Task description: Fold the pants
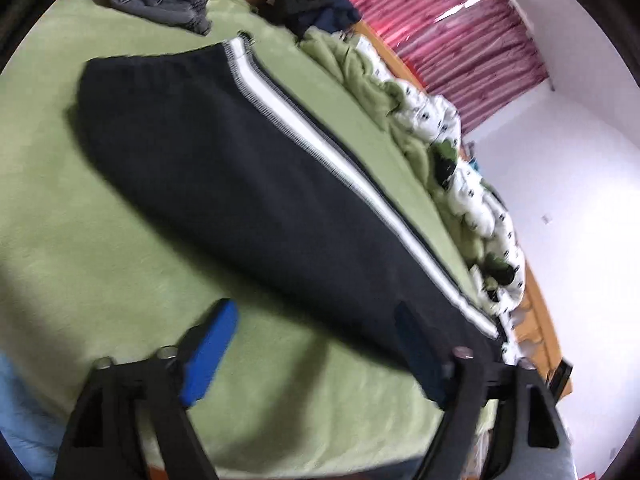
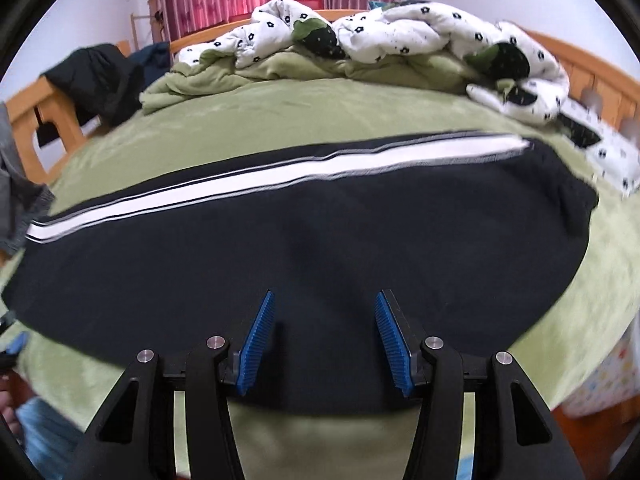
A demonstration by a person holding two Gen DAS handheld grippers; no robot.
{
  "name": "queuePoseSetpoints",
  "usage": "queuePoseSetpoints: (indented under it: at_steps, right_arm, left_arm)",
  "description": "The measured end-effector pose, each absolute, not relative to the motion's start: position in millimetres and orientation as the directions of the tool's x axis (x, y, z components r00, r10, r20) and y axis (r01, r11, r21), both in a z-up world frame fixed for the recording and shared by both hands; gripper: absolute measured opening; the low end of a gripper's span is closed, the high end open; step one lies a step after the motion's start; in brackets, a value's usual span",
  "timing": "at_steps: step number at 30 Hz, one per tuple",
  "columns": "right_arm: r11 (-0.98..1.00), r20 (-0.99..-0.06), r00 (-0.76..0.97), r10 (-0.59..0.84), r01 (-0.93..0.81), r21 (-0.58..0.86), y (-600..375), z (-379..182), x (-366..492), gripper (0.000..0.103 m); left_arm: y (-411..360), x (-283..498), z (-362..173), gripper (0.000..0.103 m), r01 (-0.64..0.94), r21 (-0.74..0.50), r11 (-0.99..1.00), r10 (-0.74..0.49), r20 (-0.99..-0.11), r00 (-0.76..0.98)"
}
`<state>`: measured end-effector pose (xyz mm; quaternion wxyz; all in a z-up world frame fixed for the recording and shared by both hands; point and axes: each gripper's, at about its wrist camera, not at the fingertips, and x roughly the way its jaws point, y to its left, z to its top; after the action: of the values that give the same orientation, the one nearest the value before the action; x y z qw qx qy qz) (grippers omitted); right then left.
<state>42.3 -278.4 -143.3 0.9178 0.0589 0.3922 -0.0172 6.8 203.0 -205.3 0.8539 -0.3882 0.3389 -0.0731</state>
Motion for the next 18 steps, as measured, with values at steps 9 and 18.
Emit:
queuePoseSetpoints:
  at_steps: [9, 18]
  right_arm:
    - [0.983, -0.733, 0.679, 0.041, 0.102, 0.149, -232.9, -143.3, 31.2, 0.052]
    - [0.985, -0.733, 0.68, 0.012, 0.118, 0.126, -219.3, -143.8, 19.7, 0.052]
  left_arm:
    - [222.3, 36.8, -218.4, 0.023, -0.241, -0.784, 0.572, -0.37, -0.509, 0.777]
    - [330.7, 34.1, -212.8, 0.016, -0.343, -0.746, 0.571, -0.189, -0.526, 0.829]
